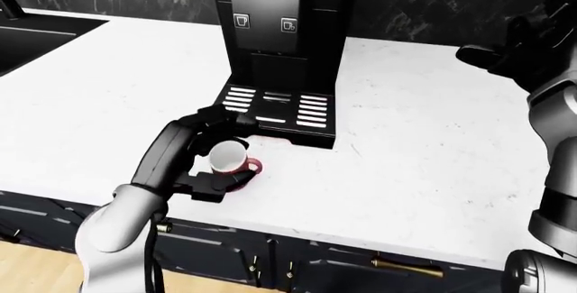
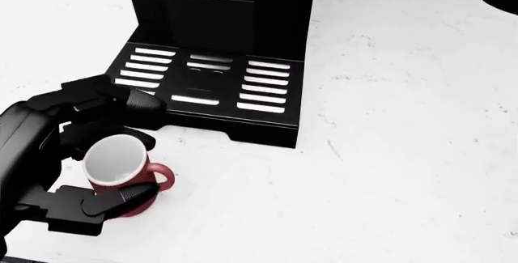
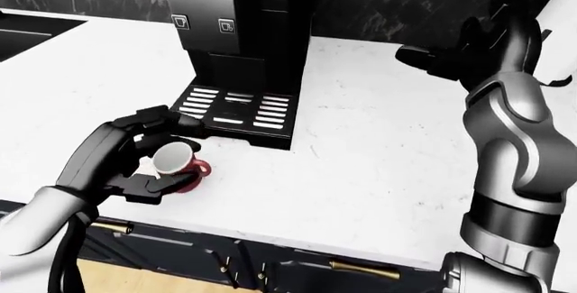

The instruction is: Pick the mug from under the coffee machine dispenser and place it on the counter.

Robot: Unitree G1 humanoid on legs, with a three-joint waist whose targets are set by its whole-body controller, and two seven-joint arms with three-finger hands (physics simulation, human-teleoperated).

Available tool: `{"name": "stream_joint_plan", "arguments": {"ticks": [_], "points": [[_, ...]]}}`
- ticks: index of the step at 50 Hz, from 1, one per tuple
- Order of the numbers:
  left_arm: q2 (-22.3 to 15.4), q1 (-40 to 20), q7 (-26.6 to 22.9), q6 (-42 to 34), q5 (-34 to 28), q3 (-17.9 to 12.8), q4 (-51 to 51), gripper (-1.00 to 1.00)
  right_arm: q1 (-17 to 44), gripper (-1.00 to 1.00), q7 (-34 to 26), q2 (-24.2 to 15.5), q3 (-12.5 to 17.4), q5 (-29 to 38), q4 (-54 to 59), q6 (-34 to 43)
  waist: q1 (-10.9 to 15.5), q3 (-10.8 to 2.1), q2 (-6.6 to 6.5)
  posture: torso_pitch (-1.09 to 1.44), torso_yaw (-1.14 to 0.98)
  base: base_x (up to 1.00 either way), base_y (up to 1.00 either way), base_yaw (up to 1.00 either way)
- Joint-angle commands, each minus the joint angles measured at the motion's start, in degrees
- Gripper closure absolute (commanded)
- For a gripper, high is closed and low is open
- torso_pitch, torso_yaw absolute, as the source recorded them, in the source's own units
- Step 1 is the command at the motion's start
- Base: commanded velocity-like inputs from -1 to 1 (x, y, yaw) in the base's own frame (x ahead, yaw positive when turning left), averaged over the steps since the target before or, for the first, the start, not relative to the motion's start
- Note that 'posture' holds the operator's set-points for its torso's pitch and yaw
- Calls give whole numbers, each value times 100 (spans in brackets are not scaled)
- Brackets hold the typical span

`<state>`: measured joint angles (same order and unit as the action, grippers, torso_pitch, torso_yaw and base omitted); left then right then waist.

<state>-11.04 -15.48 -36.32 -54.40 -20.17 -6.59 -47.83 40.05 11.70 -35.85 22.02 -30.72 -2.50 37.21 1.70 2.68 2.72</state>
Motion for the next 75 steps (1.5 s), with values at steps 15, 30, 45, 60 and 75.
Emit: {"name": "stream_joint_plan", "arguments": {"ticks": [15, 30, 45, 60, 75], "points": [[-136, -194, 62, -62, 175, -163, -275, -98, 168, -100, -38, -115, 88, 12, -207, -143, 0, -122, 16, 0, 0, 0, 0, 0], [-874, -1115, -172, -1253, 572, -739, -832, -100, 193, -100, -32, -132, 94, 7, -235, -90, -20, -93, -28, 0, 0, 0, 0, 0], [-2079, -2179, -241, -1668, 1842, -1656, -332, -100, 218, -100, -41, -147, 83, 10, -207, -97, -53, -57, -90, 0, 0, 0, 0, 0], [-4020, -3306, 338, -1076, 3474, -2320, 1400, -100, 213, -100, -66, -166, 97, 20, -199, -91, -93, -27, -175, 0, 0, 0, 0, 0], [-6101, -3587, 1738, 253, 5728, -2320, 3007, -100, 251, -100, -76, -208, 101, 13, -186, -75, -149, 10, -291, 0, 0, 0, 0, 0]]}}
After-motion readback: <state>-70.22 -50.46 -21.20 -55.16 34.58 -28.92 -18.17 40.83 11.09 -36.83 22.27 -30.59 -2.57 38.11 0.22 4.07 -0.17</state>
